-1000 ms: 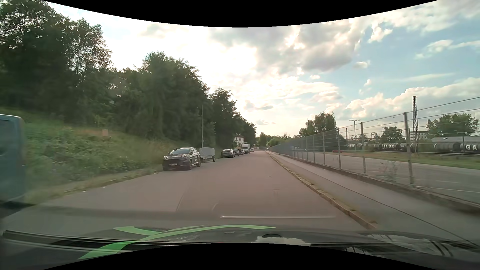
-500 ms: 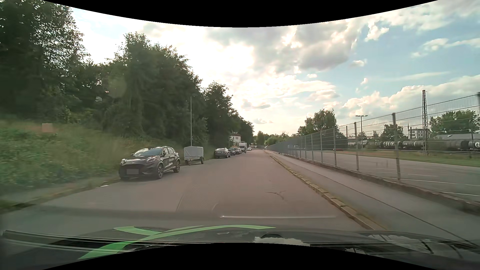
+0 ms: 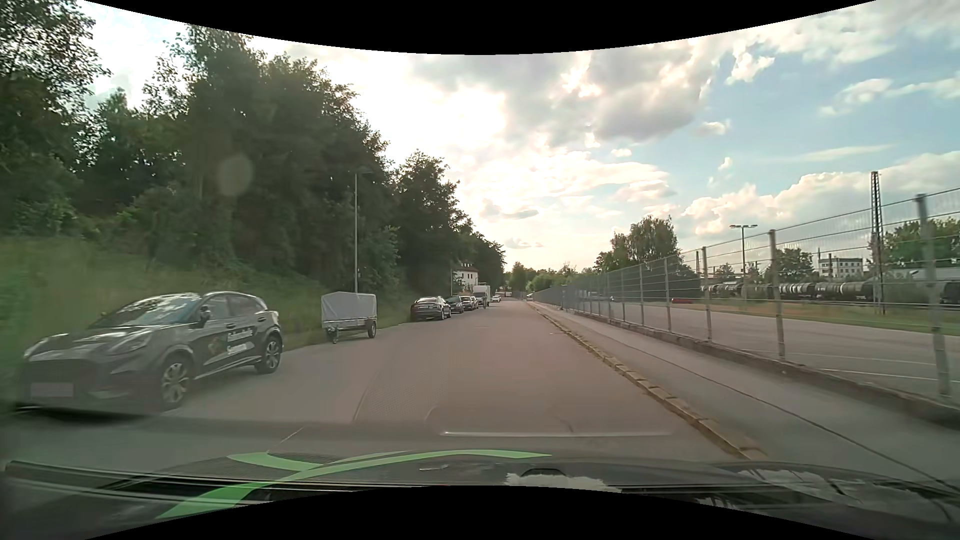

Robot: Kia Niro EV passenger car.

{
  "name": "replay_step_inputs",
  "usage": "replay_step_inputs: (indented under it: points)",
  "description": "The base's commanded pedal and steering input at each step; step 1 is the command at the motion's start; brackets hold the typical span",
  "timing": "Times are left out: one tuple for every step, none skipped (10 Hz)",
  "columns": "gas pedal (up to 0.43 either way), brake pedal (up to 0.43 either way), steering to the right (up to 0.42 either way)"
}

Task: Follow the waypoints while adhering to traffic rules and regulations

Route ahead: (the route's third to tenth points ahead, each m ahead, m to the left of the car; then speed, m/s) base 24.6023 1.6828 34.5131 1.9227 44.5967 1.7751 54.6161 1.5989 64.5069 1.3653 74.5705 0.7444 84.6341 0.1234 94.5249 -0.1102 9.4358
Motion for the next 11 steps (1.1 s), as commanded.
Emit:
replay_step_inputs:
  points:
    - [0.13, 0.0, 0.004]
    - [0.13, 0.0, 0.004]
    - [0.138, 0.0, 0.004]
    - [0.138, 0.0, 0.004]
    - [0.138, 0.0, 0.004]
    - [0.138, 0.0, 0.004]
    - [0.138, 0.0, 0.004]
    - [0.138, 0.0, 0.004]
    - [0.138, 0.0, 0.004]
    - [0.138, 0.0, 0.005]
    - [0.138, 0.0, 0.005]
